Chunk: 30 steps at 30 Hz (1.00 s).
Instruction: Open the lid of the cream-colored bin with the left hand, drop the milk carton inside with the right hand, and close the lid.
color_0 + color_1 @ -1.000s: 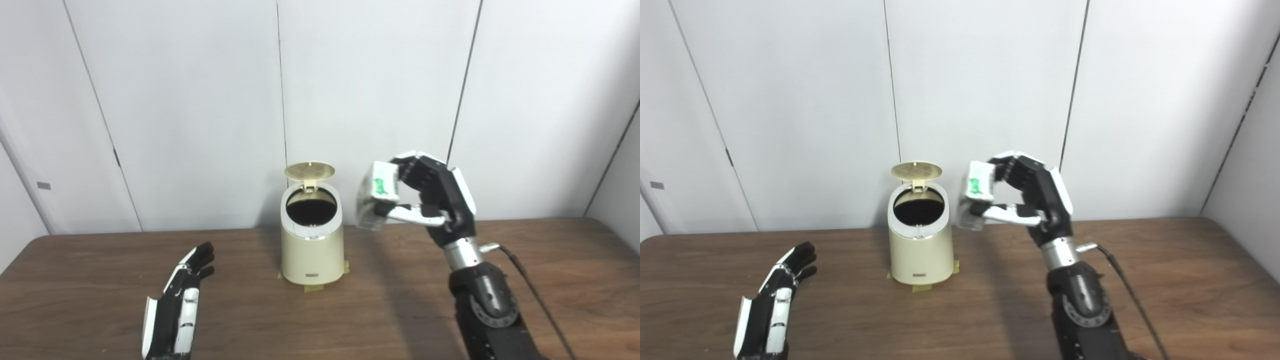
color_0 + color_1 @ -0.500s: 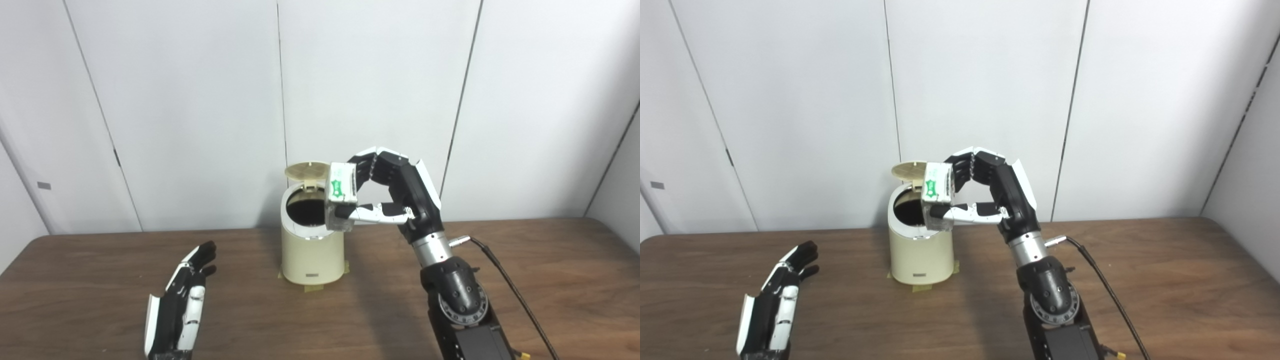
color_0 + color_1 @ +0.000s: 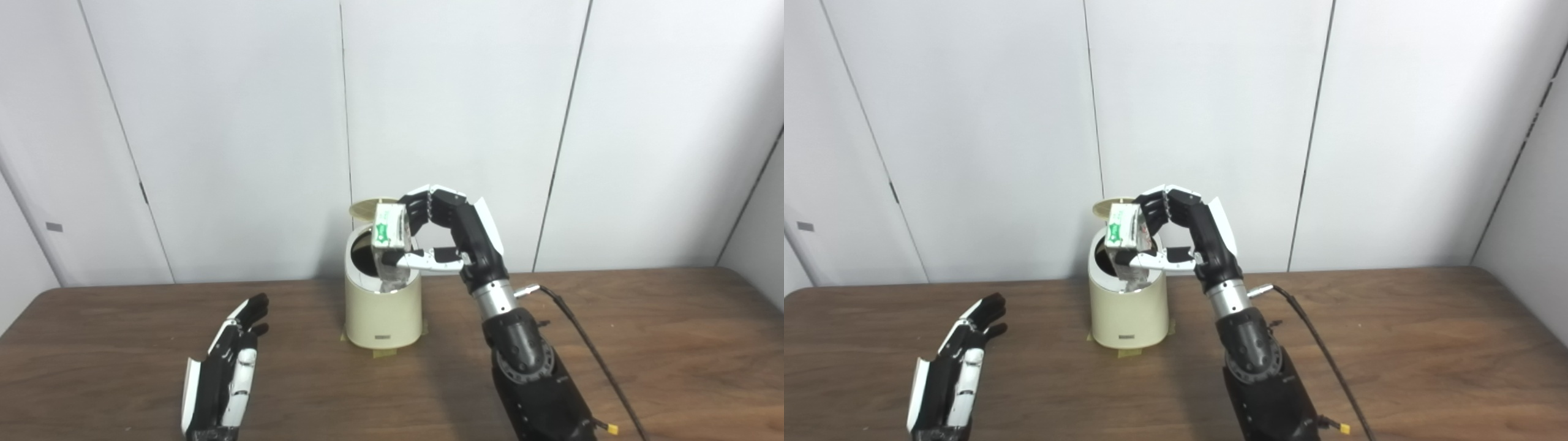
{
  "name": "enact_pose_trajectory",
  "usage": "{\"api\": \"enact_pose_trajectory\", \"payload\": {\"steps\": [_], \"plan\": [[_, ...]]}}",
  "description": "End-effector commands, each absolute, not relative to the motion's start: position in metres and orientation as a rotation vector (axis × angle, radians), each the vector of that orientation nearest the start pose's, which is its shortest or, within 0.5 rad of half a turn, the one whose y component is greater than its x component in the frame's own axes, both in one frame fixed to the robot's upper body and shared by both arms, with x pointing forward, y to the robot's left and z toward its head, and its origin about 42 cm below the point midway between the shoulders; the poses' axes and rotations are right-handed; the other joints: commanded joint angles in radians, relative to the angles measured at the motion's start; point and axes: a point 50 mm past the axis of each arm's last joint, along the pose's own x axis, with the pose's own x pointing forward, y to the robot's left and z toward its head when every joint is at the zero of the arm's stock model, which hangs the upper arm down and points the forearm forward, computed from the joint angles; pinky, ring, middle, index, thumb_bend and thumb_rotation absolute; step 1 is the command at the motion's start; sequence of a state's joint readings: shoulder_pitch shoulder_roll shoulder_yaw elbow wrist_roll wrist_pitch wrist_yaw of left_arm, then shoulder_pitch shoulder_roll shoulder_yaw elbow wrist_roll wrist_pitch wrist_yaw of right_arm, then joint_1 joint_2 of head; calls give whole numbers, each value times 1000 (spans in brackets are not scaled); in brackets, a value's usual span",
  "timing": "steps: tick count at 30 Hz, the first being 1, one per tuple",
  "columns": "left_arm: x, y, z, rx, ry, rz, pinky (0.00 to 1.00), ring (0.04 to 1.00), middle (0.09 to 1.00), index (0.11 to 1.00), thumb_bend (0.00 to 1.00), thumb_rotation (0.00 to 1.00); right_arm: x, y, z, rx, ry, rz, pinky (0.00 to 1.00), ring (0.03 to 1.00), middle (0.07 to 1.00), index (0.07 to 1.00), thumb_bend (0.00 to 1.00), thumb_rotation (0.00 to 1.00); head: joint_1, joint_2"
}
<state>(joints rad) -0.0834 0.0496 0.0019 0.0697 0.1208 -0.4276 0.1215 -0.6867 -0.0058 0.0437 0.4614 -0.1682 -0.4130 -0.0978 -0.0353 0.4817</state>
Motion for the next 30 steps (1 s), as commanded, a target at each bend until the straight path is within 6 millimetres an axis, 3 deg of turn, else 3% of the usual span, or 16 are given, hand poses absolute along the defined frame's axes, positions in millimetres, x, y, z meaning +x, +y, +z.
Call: {"api": "enact_pose_trajectory", "payload": {"steps": [1,7,16,30], "plan": [[281,227,89,215,-332,49,805,858,853,836,348,837,475,-119,301,-115,-804,124,394,440,477,511,513,0,7,4],[277,223,90,215,-332,37,828,876,864,848,318,825,484,-114,308,-100,-800,111,404,441,479,509,513,0,21,12],[276,219,89,236,-339,32,814,857,860,846,298,818,495,-106,304,-92,-751,106,394,436,477,518,511,0,29,-1],[274,217,89,248,-343,34,814,855,858,846,290,810,495,-100,297,-105,-736,99,384,438,477,513,512,0,43,-2]]}}
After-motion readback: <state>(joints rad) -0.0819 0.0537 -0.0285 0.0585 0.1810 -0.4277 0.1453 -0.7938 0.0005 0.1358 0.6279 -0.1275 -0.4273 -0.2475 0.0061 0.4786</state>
